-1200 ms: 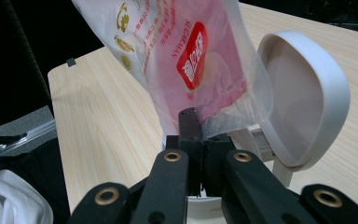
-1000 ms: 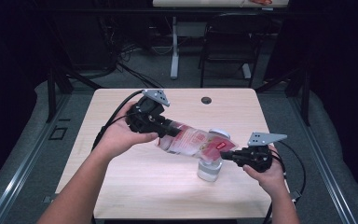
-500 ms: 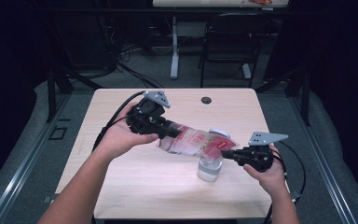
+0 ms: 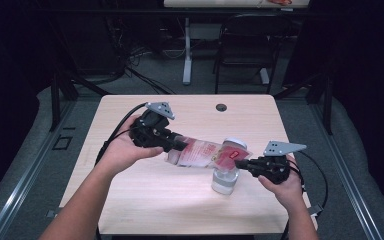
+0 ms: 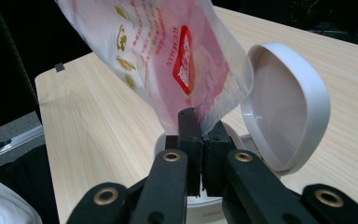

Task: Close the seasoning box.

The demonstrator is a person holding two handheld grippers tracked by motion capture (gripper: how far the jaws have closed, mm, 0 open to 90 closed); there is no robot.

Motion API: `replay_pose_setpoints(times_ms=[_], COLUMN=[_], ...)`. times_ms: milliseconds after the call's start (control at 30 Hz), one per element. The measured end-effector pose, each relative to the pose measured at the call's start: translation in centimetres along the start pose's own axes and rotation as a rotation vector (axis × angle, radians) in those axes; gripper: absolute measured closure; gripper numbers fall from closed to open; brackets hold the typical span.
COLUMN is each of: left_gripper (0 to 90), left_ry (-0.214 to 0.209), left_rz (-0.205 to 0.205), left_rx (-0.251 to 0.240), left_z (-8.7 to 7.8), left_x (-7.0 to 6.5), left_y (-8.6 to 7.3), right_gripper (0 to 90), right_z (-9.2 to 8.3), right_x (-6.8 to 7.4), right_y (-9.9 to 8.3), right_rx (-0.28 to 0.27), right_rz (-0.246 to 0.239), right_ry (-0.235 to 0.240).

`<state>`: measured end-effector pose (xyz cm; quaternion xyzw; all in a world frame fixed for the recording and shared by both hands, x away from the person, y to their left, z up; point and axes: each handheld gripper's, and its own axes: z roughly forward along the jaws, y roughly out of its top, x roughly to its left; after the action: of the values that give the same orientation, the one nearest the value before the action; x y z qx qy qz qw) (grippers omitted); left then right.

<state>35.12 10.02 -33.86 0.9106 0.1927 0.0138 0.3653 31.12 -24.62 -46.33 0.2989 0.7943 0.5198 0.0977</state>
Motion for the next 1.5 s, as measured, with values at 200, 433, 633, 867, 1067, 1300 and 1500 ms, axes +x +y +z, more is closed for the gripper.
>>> replay_pose_setpoints(times_ms=[200, 433, 633, 867, 1067, 1300, 1500], left_gripper=[71.2, 71.4, 71.6, 71.7, 71.7, 71.6, 71.5], left_ry=[-0.002, -0.012, -0.006, -0.009, -0.013, -0.018, -0.023], left_rz=[-0.009, -0.028, -0.037, -0.047, -0.053, -0.063, -0.073], left_rx=[-0.007, -0.022, -0.026, -0.038, -0.041, -0.046, -0.048], left_z=[0.0, 0.0, 0.0, 0.0, 0.1, 0.3, 0.5], left_x=[0.3, 0.6, 0.8, 1.0, 1.1, 1.3, 1.5], left_y=[-0.8, -1.6, -2.1, -2.8, -3.3, -3.9, -4.4], right_gripper=[88.7, 88.5, 87.9, 86.5, 84.2, 83.7, 81.6], right_z=[0.1, 0.3, 0.4, 0.6, 1.0, 1.2, 1.4], right_x=[0.1, 0.1, 0.0, 0.0, 0.0, -0.2, -0.5], right_y=[0.1, 0.2, 0.1, 0.0, -0.1, -0.3, -0.7], right_rx=[-0.014, -0.043, -0.063, -0.076, -0.071, -0.074, -0.067], right_rz=[-0.004, 0.003, 0.013, 0.023, 0.026, 0.040, 0.054], right_ry=[0.004, -0.001, 0.003, 0.023, 0.032, 0.056, 0.081])
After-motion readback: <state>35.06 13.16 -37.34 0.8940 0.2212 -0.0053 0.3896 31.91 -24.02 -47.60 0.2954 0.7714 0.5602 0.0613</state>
